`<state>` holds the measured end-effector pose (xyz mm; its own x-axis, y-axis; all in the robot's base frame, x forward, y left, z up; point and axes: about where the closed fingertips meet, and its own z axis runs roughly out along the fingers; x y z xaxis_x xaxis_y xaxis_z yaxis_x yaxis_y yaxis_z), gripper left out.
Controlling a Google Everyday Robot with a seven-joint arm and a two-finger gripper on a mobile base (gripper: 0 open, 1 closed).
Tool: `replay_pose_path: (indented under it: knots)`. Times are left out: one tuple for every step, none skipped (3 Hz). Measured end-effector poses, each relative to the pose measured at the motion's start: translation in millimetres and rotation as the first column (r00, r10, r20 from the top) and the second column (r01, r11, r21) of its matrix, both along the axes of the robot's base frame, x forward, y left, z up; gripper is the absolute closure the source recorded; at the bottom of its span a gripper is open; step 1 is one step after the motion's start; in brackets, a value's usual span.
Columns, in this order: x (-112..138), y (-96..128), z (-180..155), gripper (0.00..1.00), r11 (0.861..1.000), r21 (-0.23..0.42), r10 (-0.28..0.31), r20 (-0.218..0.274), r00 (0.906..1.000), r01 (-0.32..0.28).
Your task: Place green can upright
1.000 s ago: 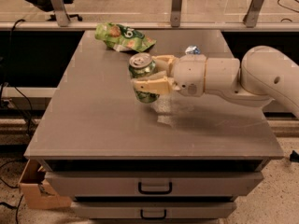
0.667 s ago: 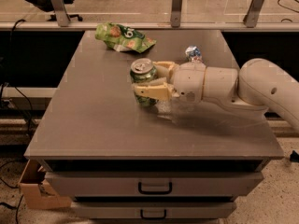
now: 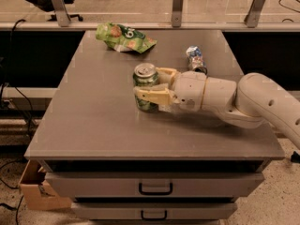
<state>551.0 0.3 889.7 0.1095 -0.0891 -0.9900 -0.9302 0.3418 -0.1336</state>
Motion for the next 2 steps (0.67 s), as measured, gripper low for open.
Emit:
replay_pose_path:
  knots:
    - [-0.6,2.4,0.6,0.82,1.000,-0.001,0.005,0.001,1.0000,-0.005]
    - [-1.2,4.7,1.1,0.59,1.000,-0.001,0.009,0.001,1.0000,-0.009]
